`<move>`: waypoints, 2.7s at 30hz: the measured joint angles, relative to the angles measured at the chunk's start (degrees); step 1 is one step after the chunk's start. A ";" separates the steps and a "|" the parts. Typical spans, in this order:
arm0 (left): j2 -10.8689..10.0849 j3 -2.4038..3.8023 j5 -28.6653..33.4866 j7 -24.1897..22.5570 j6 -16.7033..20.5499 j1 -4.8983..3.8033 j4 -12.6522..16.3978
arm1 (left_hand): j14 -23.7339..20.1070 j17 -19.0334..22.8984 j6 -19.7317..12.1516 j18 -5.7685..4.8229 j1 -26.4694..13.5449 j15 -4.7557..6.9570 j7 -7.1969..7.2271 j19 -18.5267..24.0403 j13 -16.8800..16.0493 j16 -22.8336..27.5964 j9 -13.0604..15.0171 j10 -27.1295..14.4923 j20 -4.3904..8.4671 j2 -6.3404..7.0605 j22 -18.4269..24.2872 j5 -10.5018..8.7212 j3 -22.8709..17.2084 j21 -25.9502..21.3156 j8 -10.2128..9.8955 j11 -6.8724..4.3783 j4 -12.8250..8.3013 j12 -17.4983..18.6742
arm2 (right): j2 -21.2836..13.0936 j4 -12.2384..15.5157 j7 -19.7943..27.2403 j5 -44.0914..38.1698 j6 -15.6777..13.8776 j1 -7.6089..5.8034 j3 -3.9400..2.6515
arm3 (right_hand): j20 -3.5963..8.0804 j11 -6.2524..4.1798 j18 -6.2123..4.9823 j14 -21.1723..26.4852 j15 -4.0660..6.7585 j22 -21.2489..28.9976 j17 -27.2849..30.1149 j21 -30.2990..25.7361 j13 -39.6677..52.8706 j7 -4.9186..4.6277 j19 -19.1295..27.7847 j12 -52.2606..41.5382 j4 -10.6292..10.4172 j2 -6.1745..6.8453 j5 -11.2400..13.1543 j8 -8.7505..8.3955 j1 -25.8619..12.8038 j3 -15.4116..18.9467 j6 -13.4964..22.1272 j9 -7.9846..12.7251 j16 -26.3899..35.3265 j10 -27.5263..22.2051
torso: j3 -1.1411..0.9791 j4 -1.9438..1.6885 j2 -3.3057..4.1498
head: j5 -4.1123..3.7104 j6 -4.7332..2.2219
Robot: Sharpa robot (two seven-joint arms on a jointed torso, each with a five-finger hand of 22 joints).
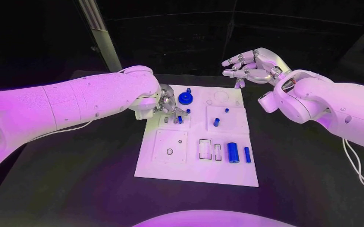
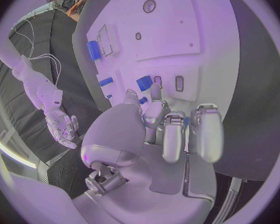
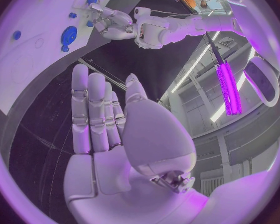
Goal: Assemble the parts on the task board
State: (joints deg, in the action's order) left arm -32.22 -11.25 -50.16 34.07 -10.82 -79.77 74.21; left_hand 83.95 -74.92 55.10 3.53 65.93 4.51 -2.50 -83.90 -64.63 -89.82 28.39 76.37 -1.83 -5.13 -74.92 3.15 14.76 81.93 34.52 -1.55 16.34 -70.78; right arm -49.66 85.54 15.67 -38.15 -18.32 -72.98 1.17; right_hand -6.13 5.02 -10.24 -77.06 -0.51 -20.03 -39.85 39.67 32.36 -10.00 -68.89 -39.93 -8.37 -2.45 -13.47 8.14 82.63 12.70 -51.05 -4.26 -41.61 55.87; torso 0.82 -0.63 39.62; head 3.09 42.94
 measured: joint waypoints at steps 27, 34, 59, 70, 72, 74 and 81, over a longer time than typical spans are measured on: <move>1.55 -0.19 -0.11 0.50 -1.37 0.04 -0.74 | 0.00 0.01 -0.45 0.01 1.06 0.00 -0.05 0.01 0.02 0.00 1.24 -0.01 -0.01 -0.50 0.01 0.00 -0.56 0.00 0.64 0.01 -0.22 0.00 | 1.06 -1.20 -0.63 -0.05 0.07 0.01 0.01 | -0.02 0.20 0.00 0.70 0.11 -0.53 0.34 0.65 -1.04 -0.09 0.79 -1.04 0.00 -0.99 -4.38 0.79 0.99 0.00 0.52 0.02 0.01 -0.81 | -0.03 -0.03 0.04 | 0.09 0.43; 1.78 -0.20 -0.12 0.73 -1.84 0.05 -0.73 | 0.00 0.01 -0.56 0.01 1.63 -0.01 0.06 0.01 0.02 0.00 1.69 -0.01 -0.01 -0.47 0.01 0.00 -0.97 0.00 0.91 0.01 -0.63 0.00 | 1.33 -1.59 -0.64 -0.06 0.05 0.01 0.02 | -0.02 0.20 0.00 0.70 0.11 -0.59 0.33 0.66 -1.15 -0.09 0.79 -1.05 0.00 -0.75 -4.38 0.99 1.22 0.00 0.51 0.02 0.01 -0.80 | -0.04 -0.03 0.06 | 0.06 0.58; 2.69 -0.20 -0.38 1.12 -2.63 0.05 -1.44 | 0.21 0.01 -2.19 0.01 8.70 0.20 0.44 -0.19 -0.02 0.00 4.14 -0.02 0.19 -2.06 0.01 0.00 -6.85 0.00 1.47 0.02 -4.24 0.01 | 1.85 -1.82 -0.66 -0.08 0.05 0.02 0.02 | -0.02 0.20 0.00 0.70 0.11 -0.62 0.33 0.66 -1.19 -0.09 0.79 -1.04 0.00 -0.74 -4.69 0.99 1.23 0.00 0.51 0.03 -0.20 -0.80 | -0.05 -0.03 0.05 | 0.07 0.77; 2.66 -0.08 -0.40 1.03 -2.71 -0.13 -1.29 | 0.01 0.01 -3.55 0.00 14.69 0.84 0.55 -0.07 0.37 0.00 4.30 -0.44 0.70 -0.95 0.02 2.25 -13.66 0.00 0.18 -0.42 -7.08 0.58 | 2.05 -2.05 -0.69 -0.08 0.09 0.02 0.03 | -0.02 -0.01 0.00 0.70 0.11 -0.67 0.33 0.65 -1.29 -0.09 0.79 -1.04 0.00 -1.05 -4.69 0.98 1.53 0.00 0.51 -0.01 -0.20 -1.01 | -0.05 -0.03 0.02 | -0.06 0.96; 2.57 -0.08 -0.40 0.97 -2.61 -0.13 -1.20 | 0.01 0.01 -3.99 0.01 15.44 0.84 0.28 0.02 0.62 0.00 4.38 -0.44 0.80 -0.24 0.02 2.89 -16.43 0.00 -0.43 -0.43 -4.42 1.13 | 2.11 -2.11 -0.70 -0.08 0.10 0.02 0.03 | -0.02 -0.01 0.00 0.70 0.11 -0.67 0.33 0.65 -1.35 -0.09 0.79 -1.04 0.00 -1.05 -4.69 0.98 1.53 0.00 0.51 -0.01 -0.20 -1.01 | -0.05 -0.03 0.02 | -0.01 0.85; 2.39 -0.11 -0.41 0.90 -2.37 -0.12 -0.99 | 0.01 0.01 -4.01 0.01 15.64 0.84 0.21 0.02 0.90 0.00 4.85 -0.45 0.80 0.81 0.02 2.90 -19.03 0.00 -0.57 -0.43 -1.86 1.34 | 2.17 -2.17 -0.70 -0.08 0.11 0.02 0.03 | -0.02 -0.01 0.00 0.70 0.11 -0.67 0.33 0.66 -1.35 -0.09 0.79 -1.04 0.00 -1.05 -4.69 1.00 1.53 0.00 0.51 -0.01 -0.20 -1.01 | -0.05 -0.07 0.02 | 0.04 0.75; 0.94 -0.20 -0.37 0.61 -0.72 0.03 0.39 | 0.09 0.01 -3.81 0.01 9.12 0.66 0.00 0.02 0.08 0.00 7.22 0.20 0.80 7.95 0.02 2.90 -34.58 0.00 0.05 -0.20 -3.19 1.13 | 2.37 -2.46 -0.71 -0.08 0.20 0.03 0.03 | -0.02 -0.01 0.00 0.70 0.11 -0.72 0.32 0.66 -1.42 -0.09 0.79 -1.04 0.00 -1.05 -4.93 1.18 1.53 0.00 0.51 -0.01 -0.20 -1.01 | -0.05 -0.13 0.02 | 0.09 0.62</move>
State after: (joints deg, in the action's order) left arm -31.29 -11.45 -50.52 34.68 -11.54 -79.74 74.60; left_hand 84.03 -74.91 51.29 3.54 75.05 5.17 -2.50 -83.88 -64.55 -89.82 35.61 76.57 -1.03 2.81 -74.91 6.05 -19.82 81.93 34.57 -1.75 13.15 -69.66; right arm -47.29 83.08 14.95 -38.22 -18.13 -72.96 1.20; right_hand -6.15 5.01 -10.24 -76.37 -0.41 -20.74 -39.53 40.33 30.94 -10.09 -68.10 -40.97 -8.37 -3.50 -18.40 9.32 84.16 12.70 -50.53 -4.27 -41.81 54.86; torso 0.77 -0.75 39.63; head 3.19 43.56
